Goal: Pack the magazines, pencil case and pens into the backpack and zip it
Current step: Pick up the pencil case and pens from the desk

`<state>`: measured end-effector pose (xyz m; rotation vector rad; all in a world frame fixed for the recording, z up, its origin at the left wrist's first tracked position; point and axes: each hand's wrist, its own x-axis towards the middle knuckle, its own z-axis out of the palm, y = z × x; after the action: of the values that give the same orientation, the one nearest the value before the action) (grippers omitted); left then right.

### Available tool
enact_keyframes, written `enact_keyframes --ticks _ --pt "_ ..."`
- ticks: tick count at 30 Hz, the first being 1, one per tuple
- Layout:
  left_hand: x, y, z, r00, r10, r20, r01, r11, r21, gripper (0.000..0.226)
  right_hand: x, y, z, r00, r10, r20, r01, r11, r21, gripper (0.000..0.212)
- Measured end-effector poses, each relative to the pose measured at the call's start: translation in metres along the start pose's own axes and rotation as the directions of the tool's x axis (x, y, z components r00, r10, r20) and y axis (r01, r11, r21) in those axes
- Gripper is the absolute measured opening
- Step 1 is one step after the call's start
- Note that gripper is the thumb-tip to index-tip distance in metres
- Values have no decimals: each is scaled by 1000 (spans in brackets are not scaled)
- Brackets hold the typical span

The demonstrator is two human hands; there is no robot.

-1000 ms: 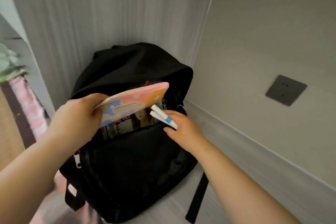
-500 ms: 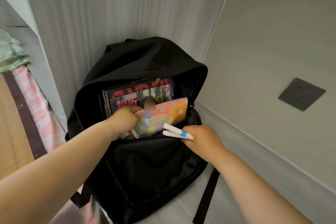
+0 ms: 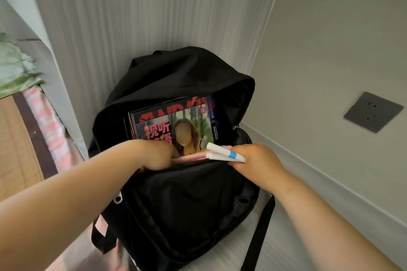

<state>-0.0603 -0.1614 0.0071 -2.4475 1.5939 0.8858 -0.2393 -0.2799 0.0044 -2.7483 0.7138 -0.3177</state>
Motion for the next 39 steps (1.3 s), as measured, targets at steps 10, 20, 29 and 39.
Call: enact_keyframes --ticks 10,20,29,39 --pt "14 7 -6 995 28 96 -10 984 -179 17 -13 7 -10 997 62 39 -63 998 7 12" --pt "42 11 3 992 39 124 -55 991 123 35 -11 9 -14 989 88 118 -86 996 -25 14" --pt "50 10 0 939 85 333 -144 977 157 33 -13 15 -15 989 43 141 -35 998 -56 14" --pt "-17 -3 6 800 94 -592 -304 914 -267 28 -17 8 27 985 -11 -171 13 1000 12 29"
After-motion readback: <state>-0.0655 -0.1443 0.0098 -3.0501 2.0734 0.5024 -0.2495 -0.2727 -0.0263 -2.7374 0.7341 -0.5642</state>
